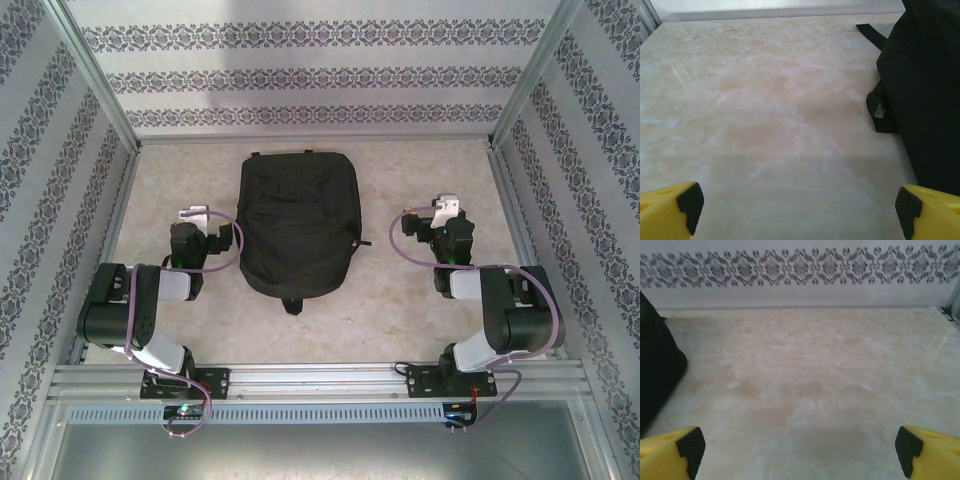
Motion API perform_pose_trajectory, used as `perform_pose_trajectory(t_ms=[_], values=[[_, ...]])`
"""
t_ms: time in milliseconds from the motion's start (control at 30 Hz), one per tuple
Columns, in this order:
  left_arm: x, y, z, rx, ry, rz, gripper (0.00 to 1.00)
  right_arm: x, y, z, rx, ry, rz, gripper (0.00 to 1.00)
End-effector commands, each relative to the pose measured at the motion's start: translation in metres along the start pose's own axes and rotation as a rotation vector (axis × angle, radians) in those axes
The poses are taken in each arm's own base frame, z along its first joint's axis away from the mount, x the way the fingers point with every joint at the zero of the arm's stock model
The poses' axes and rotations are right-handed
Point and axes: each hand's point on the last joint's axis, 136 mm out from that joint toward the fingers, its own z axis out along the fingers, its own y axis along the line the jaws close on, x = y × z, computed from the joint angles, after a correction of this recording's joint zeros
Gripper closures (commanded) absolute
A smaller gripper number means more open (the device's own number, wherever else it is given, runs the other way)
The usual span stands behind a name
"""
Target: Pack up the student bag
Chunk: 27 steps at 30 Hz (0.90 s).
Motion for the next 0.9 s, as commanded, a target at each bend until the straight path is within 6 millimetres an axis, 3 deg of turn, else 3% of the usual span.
perform_pose_trajectory(t_ms=[0,867], values=[[-0.0032,0.003,0.0016,-0.016,-0.006,-0.015,0.01,0.0126,-0.0047,-0.0028,0.038,0.045,-0.026,0.02],[-0.0021,0.0025,0.0011,-0.013,-0.005,-0.012,0.01,0.0121,-0.0075,-0.0027,0.044,0.045,-0.014,0.02]])
